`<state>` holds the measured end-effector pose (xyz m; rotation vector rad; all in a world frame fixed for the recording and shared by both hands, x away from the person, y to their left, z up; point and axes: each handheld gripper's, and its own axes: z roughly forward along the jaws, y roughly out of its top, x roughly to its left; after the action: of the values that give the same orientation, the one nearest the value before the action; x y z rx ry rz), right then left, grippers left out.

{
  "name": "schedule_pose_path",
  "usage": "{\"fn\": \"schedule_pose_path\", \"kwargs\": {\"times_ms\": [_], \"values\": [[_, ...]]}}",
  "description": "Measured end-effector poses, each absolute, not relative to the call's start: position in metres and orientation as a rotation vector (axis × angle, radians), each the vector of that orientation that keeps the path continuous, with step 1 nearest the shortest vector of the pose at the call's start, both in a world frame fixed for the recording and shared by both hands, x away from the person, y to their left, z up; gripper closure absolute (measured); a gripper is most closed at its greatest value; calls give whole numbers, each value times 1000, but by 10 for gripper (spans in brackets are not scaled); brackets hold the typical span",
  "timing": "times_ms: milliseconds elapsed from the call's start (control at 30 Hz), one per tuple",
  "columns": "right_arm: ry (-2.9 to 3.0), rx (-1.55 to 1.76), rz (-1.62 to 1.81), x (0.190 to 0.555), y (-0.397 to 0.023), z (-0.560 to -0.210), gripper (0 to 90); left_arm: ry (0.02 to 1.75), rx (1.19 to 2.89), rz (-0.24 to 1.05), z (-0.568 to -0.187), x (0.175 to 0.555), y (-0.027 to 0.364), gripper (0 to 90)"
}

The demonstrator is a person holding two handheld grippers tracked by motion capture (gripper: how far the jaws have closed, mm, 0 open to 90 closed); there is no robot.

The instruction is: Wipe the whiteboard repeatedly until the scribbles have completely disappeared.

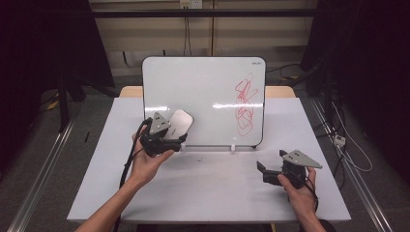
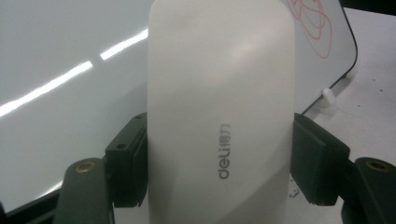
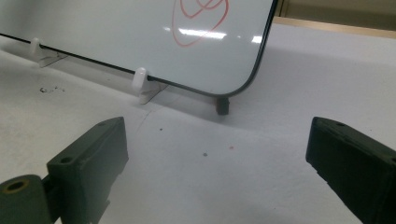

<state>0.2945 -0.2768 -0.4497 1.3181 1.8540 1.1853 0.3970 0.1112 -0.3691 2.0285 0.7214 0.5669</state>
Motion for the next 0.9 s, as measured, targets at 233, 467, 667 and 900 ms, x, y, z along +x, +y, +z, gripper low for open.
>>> {"fn": "schedule_pose_path", "kwargs": {"times_ms": [233, 467, 667, 900], "values": [[1863, 1307, 1190, 293, -277, -450, 57, 686, 2048, 586, -362, 401, 91, 305], [1866, 1305, 1190, 293, -277, -450, 57, 665, 2043, 588, -357, 408, 72, 305], [1869, 1303, 1190, 294, -277, -450, 57, 649, 2034, 603, -351, 418, 55, 305], [1869, 1304, 1193, 293, -277, -450, 57, 619, 2049, 628, -341, 425, 33, 305]]}}
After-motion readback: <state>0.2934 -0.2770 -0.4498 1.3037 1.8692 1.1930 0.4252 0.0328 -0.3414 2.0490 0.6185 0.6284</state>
